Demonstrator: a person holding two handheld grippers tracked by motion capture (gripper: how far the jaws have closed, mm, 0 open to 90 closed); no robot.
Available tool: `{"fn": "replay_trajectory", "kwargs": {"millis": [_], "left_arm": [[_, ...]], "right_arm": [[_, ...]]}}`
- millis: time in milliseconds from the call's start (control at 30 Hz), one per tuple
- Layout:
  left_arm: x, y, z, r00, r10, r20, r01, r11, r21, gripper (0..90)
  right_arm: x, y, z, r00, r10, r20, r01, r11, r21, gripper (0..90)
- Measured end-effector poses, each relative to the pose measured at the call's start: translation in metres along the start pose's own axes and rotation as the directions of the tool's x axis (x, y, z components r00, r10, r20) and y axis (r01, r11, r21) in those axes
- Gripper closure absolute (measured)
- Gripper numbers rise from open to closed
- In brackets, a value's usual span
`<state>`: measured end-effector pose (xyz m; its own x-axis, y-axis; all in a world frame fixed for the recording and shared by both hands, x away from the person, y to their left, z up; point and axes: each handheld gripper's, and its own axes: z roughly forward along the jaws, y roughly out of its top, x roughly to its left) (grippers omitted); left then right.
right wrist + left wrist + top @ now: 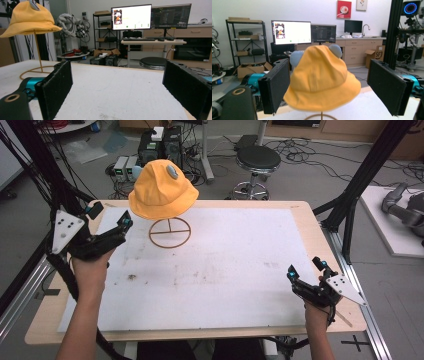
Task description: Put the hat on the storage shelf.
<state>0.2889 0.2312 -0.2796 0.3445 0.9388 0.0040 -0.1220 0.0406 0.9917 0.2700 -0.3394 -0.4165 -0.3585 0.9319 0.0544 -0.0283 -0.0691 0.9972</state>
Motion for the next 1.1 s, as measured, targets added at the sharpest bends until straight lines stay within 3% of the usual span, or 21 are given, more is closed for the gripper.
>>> {"fn": "replay_trajectory", "kwargs": {"millis": [200, 400, 500, 667, 867, 1100], "left_arm": [[0.007, -0.019, -0.034, 0.9992, -0.034, -0.021, 0.033, 0.9994, -0.011, 17.9], [0.019, -0.041, -0.056, 0.9978, -0.05, -0.044, 0.05, 0.9987, -0.012, 17.1], [0.022, -0.052, -0.062, 0.9975, -0.032, -0.063, 0.031, 0.9993, -0.02, 16.9], [0.025, -0.072, -0.066, 0.9968, -0.036, -0.071, 0.034, 0.9992, -0.023, 16.7], [0.026, -0.091, -0.072, 0.9975, 0.014, -0.07, -0.013, 0.9998, 0.013, 16.7], [0.032, -0.106, -0.079, 0.9957, 0.0, -0.093, 0.003, 0.9993, 0.038, 16.6]], "right_arm": [[-0.002, 0.0, -0.001, 0.9999, 0.011, 0.002, -0.011, 1.0, -0.004, 9.0], [-0.001, 0.002, -0.003, 0.9999, 0.012, 0.0, -0.012, 1.0, -0.008, 9.0], [-0.002, 0.001, -0.003, 1.0, 0.004, 0.001, -0.004, 1.0, -0.008, 9.0], [-0.001, 0.0, -0.003, 1.0, -0.01, 0.002, 0.01, 1.0, 0.0, 9.0], [-0.001, -0.001, -0.004, 0.9999, -0.016, 0.001, 0.016, 1.0, 0.007, 9.0], [0.0, -0.004, -0.004, 0.9997, -0.023, -0.002, 0.023, 0.999, 0.024, 9.0]]}}
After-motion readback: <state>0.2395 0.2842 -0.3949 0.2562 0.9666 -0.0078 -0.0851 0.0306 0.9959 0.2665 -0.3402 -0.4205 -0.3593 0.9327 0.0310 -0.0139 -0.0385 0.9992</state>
